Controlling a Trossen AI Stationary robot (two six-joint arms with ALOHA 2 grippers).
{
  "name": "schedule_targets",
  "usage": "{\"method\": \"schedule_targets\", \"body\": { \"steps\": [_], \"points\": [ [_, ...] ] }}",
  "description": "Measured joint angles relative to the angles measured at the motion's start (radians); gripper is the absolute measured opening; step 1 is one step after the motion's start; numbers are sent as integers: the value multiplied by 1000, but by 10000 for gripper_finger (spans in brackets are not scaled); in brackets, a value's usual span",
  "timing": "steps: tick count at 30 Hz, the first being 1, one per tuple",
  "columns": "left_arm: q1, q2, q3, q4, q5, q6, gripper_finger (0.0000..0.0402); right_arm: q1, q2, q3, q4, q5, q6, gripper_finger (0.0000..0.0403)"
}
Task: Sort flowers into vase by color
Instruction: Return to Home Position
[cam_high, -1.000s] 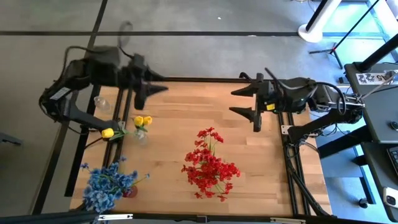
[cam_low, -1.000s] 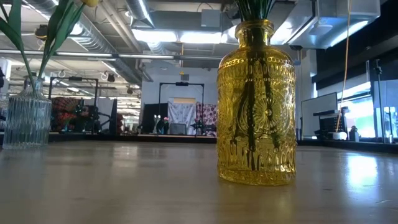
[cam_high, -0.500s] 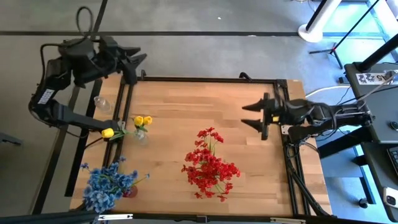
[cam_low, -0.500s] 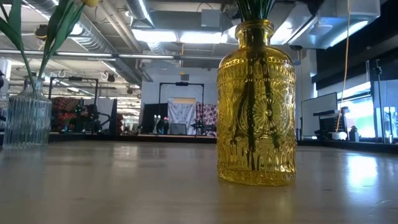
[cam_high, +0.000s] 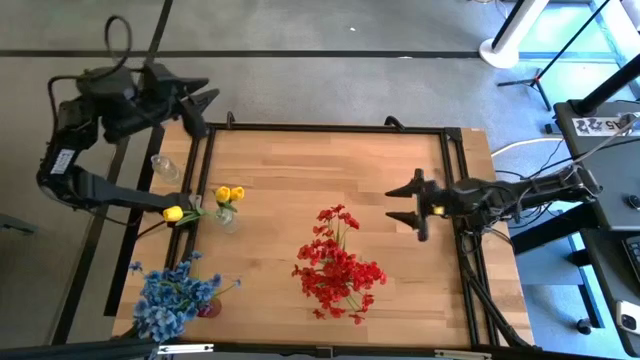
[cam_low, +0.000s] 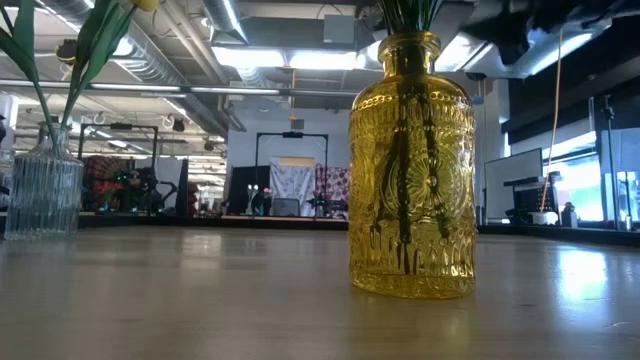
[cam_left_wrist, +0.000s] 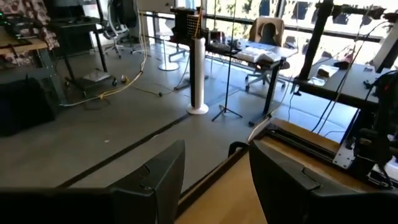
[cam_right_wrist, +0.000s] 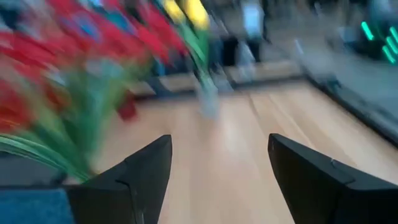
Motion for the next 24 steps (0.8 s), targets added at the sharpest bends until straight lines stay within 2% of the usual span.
{"method": "schedule_targets", "body": {
  "steps": [2,6,10,15,19,24],
  "points": [
    [1,-71,-67,14,0,-2,176,22,-53,-64,100,-14,-21,264],
    [1,-256,-255,78,0,-3,176,77,-170,-150,115,-9,-9,264],
    [1,-450,-487,235,-2,18,176,112,-259,-167,81,33,17,264],
    [1,-683,-797,460,-1,79,176,117,-298,-168,45,68,39,264],
    [1,-856,-1035,605,14,84,176,117,-303,-168,87,66,-73,264],
    [1,-1022,-1321,820,125,69,176,117,-303,-168,120,49,-215,264]
  ]
}}
